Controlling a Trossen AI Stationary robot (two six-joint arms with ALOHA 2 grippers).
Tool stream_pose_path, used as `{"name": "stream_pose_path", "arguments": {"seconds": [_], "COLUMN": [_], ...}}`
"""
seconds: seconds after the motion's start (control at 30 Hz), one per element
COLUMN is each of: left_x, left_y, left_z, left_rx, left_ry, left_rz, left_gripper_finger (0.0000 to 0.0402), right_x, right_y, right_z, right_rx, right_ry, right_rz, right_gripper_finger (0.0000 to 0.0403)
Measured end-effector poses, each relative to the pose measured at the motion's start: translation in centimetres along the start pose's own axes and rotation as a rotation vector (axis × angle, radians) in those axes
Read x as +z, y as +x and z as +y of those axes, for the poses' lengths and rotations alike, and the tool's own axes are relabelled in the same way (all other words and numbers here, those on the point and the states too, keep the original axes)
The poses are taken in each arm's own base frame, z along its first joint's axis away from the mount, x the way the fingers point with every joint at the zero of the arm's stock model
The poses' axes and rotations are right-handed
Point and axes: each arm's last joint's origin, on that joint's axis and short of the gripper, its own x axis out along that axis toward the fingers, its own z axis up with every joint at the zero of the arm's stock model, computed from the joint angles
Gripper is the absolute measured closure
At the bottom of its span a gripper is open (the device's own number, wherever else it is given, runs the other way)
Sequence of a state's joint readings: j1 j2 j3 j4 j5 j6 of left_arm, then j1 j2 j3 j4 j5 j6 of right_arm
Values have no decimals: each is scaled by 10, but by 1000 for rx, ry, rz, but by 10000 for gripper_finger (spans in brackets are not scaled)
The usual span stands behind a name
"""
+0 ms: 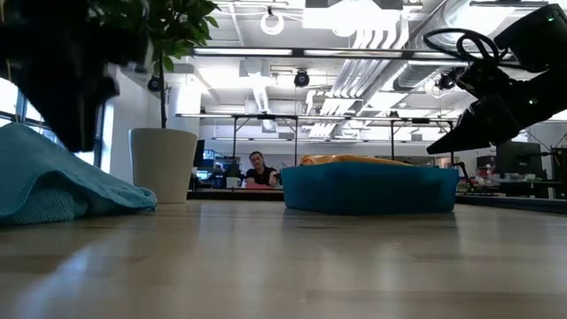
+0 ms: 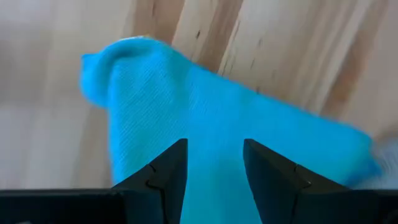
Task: Fold microfiber towels
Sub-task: Move the blue microfiber cloth to the center of the table
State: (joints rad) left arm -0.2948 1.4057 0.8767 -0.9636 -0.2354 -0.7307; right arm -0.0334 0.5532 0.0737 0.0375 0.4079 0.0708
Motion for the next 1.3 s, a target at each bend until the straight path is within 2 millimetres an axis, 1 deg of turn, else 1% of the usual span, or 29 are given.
{"name": "stream_pose_path", "arguments": {"seconds": [0.1, 0.17, 0.23, 0.3, 0.4, 0.53, 0.77, 0.93, 1.1, 1.3], "left_x": [-17, -22, -30, -32, -33, -25, -1, 17, 32, 55], "left_y": [20, 34, 45, 56, 64, 66, 69, 82, 101, 111], "left_z": [8, 7, 11, 9, 10, 7, 3, 2, -1, -10], "left_rx": [21, -6, 1, -26, -52, -96, -174, -190, -211, -238], "left_ry": [-28, -46, -44, -54, -51, -21, 41, 51, 54, 91], "left_rz": [24, 0, 10, -21, -76, -175, -347, -417, -481, -545], "left_gripper_finger": [257, 257, 257, 257, 257, 257, 257, 257, 257, 257], "right_x": [-2, -4, -5, -8, -9, -11, -12, -12, -12, -12], "right_y": [1, 1, 1, 2, 1, 2, 2, 2, 2, 2], "right_z": [0, 0, 0, 0, 0, 0, 0, 0, 0, 0], "right_rx": [-2, -3, -4, -6, -7, -8, -10, -10, -10, -10], "right_ry": [-8, -17, -22, -33, -41, -49, -53, -53, -54, -54], "right_rz": [18, 40, 52, 76, 94, 114, 121, 123, 123, 124], "right_gripper_finger": [270, 270, 270, 270, 270, 270, 270, 270, 270, 270]}}
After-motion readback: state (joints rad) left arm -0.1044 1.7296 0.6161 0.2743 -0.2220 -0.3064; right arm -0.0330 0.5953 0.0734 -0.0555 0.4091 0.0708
